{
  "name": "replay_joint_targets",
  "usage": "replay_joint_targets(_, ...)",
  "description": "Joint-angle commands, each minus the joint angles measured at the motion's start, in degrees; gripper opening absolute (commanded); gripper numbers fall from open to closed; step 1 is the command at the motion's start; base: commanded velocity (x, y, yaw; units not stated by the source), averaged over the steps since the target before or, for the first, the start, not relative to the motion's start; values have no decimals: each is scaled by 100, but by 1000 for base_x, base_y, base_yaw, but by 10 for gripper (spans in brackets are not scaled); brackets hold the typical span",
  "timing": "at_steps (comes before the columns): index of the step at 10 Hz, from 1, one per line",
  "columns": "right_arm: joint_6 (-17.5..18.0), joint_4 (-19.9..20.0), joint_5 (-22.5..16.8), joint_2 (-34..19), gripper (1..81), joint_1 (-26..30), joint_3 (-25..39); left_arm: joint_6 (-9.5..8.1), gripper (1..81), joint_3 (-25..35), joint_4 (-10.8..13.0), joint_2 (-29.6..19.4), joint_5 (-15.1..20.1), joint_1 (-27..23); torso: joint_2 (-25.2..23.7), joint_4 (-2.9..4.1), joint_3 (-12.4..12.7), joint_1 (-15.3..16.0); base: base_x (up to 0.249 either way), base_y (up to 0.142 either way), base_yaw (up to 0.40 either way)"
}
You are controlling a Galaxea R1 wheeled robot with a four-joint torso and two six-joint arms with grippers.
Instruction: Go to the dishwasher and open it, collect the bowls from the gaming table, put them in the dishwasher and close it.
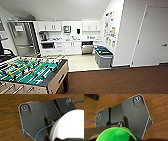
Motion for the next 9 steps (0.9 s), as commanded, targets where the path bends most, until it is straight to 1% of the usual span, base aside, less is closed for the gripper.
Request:
replay_joint_targets(1, -17, -75, -183, -4, 10, 292, 39, 4, 10, -33, 36, -69, 260, -312, -2, 0, 2, -2, 174, -116, 0)
replay_joint_targets(5, -25, -75, -183, 5, 10, 301, 30, 4, 10, -33, 36, -69, 260, -303, 0, 0, 2, -2, 174, -100, 0)
replay_joint_targets(9, -25, -84, -183, 23, 10, 292, 30, 4, 10, -33, 27, -78, 260, -303, 0, 0, 2, -5, 163, 0, 0)
